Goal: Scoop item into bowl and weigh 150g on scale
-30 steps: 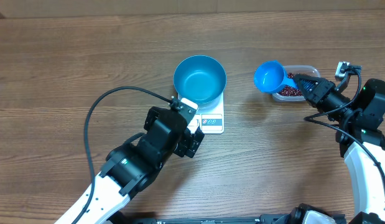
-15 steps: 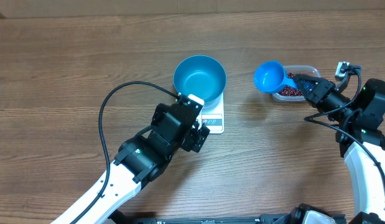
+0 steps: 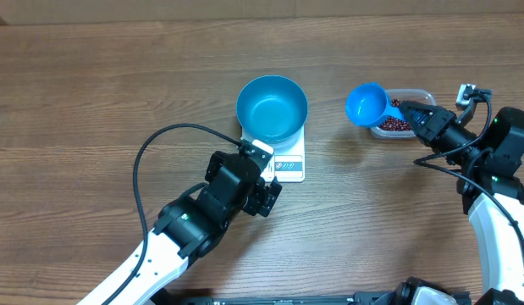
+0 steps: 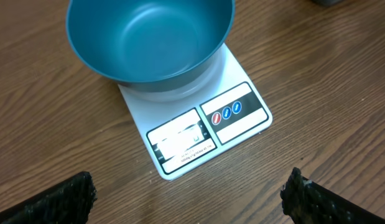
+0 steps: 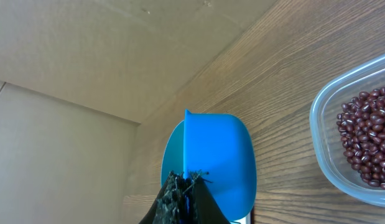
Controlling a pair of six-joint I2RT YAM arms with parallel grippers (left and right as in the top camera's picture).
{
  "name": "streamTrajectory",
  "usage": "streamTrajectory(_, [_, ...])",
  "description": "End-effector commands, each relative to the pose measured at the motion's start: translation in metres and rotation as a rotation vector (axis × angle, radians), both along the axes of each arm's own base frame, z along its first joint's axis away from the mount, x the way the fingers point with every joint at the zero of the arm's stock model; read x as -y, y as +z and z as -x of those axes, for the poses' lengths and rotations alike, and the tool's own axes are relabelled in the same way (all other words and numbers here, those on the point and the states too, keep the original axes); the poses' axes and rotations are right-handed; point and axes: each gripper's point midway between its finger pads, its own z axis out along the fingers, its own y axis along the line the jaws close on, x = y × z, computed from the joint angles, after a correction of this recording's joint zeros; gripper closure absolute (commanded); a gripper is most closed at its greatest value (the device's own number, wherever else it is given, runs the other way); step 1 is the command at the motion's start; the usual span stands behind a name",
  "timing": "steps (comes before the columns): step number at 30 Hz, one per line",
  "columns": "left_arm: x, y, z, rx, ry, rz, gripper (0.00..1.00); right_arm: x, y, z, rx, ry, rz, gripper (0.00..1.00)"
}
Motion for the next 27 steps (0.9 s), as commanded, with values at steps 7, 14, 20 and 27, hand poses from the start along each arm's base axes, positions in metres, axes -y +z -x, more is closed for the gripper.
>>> streamTrajectory(7, [-0.011,0.010,0.018,0.043,-0.004,0.080,0.00,0.003,0.009,-0.003,0.032,-0.004,0.024,0.96])
streamTrajectory(14, [-0.005,0.016,0.009,0.131,0.008,0.167,0.01,0.002,0.006,-0.001,0.020,-0.001,0.026,0.96])
streamTrajectory(20, [-0.005,0.012,0.008,0.119,0.008,0.156,0.00,0.002,0.006,-0.001,0.021,0.000,0.028,0.96])
streamTrajectory(27, [-0.004,0.008,0.008,0.110,0.008,0.149,0.00,0.002,0.006,-0.001,0.021,0.000,0.028,0.96])
